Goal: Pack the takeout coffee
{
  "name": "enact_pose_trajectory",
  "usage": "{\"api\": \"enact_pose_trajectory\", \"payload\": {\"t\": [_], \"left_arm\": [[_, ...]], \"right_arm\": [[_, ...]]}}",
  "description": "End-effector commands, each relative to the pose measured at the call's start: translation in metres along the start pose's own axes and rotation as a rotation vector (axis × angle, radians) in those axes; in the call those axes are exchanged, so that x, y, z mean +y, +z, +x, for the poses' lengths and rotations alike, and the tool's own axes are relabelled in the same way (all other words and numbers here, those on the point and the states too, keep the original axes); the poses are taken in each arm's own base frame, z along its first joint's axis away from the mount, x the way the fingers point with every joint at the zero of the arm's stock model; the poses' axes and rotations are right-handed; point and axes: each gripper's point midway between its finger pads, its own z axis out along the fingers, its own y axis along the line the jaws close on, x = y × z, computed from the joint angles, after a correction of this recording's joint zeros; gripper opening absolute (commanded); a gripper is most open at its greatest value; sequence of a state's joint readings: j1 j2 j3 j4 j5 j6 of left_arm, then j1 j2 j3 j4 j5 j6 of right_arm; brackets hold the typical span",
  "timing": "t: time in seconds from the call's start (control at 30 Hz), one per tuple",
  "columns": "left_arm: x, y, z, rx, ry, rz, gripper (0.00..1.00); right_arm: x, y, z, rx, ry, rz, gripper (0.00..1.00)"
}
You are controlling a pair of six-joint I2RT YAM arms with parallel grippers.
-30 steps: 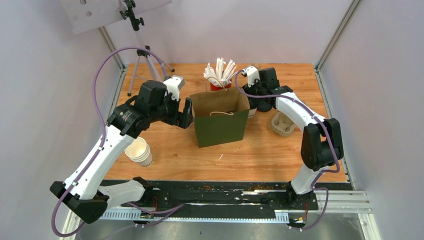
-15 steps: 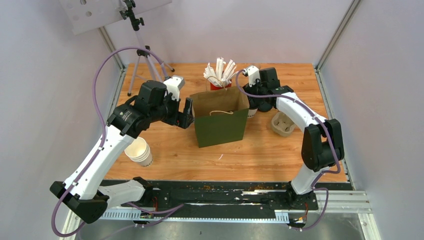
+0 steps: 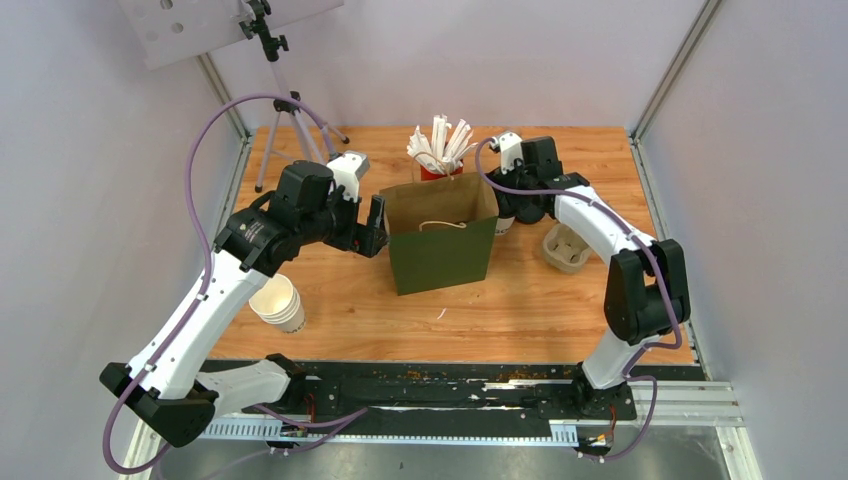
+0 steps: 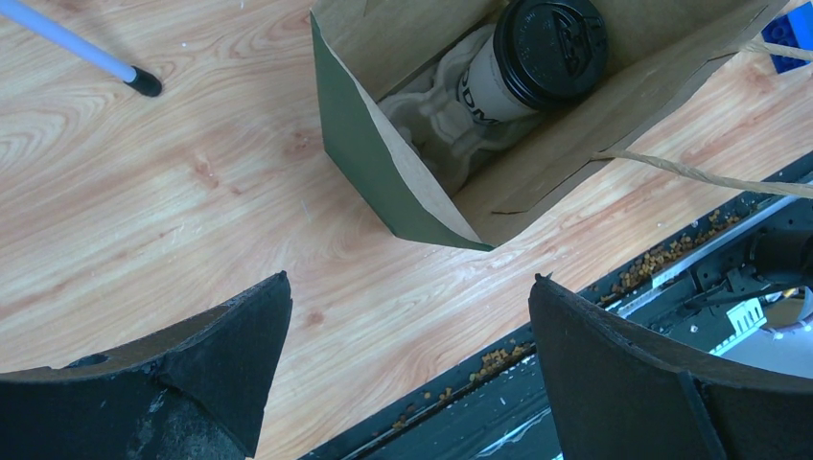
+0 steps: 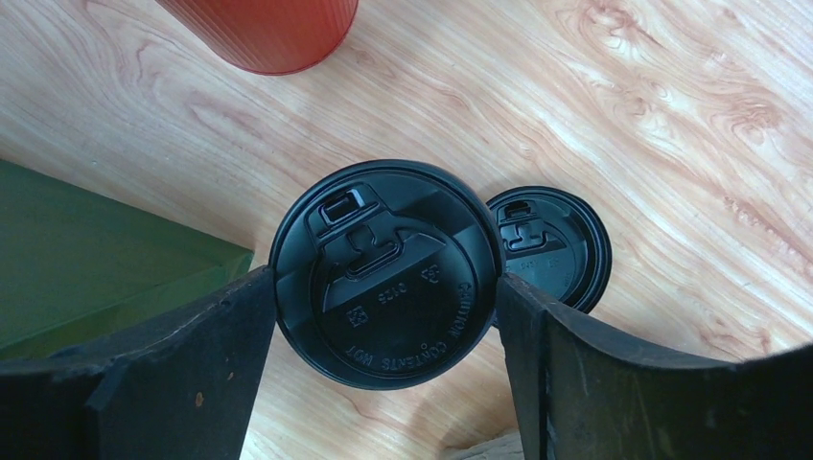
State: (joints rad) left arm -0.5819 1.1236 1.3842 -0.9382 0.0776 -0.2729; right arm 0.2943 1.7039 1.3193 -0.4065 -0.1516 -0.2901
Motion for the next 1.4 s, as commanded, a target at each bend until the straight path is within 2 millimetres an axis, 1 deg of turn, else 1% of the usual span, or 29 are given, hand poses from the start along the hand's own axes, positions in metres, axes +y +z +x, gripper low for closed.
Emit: {"api": "enact_pose_trajectory", "payload": {"t": [0.0, 0.1, 0.47, 0.5, 0.53, 0.63, 0.83, 1.07, 1.23, 1.37], "left_arm": [[-0.01, -0.012, -0.024, -0.087, -0.004, 0.035, 1.0], [-0.01, -0.012, -0.024, -0.087, -0.003, 0.036, 1.0], [-0.009, -0.012, -0.024, -0.087, -0.008, 0.032, 1.0], [-0.007, -0.012, -0.023, -0.08, -0.009, 0.021, 1.0], [-0.003, -0.013, -0.023, -0.078, -0.013, -0.005, 1.0], [0.001, -0.016, -0.026, -0.083, -0.005, -0.029, 1.0], [0.001, -0.017, -0.024, -0.08, -0.007, -0.033, 1.0], [0.006, -0.018, -0.021, -0.07, -0.014, -0.056, 1.0], [0.0, -0.018, -0.024, -0.075, -0.007, -0.027, 1.0], [-0.003, -0.016, -0.026, -0.085, -0.015, -0.007, 1.0]], "right_arm": [[-0.002, -0.009, 0.003, -0.005, 0.045, 0.006, 0.82], [-0.005, -0.011, 0.004, -0.007, 0.055, 0.012, 0.78], [-0.009, -0.011, 0.007, -0.006, 0.089, 0.008, 0.73], [-0.009, -0.012, 0.006, -0.007, 0.091, 0.008, 0.73], [-0.009, -0.012, 0.006, -0.006, 0.092, 0.008, 0.74], [-0.009, -0.012, 0.007, -0.002, 0.095, 0.009, 0.79], [-0.008, -0.011, 0.007, 0.001, 0.101, 0.003, 0.81], [-0.008, -0.011, 0.008, 0.005, 0.107, 0.002, 0.81], [-0.007, -0.01, 0.01, 0.008, 0.111, -0.002, 0.8], [-0.007, -0.01, 0.011, 0.014, 0.112, -0.003, 0.73]]}}
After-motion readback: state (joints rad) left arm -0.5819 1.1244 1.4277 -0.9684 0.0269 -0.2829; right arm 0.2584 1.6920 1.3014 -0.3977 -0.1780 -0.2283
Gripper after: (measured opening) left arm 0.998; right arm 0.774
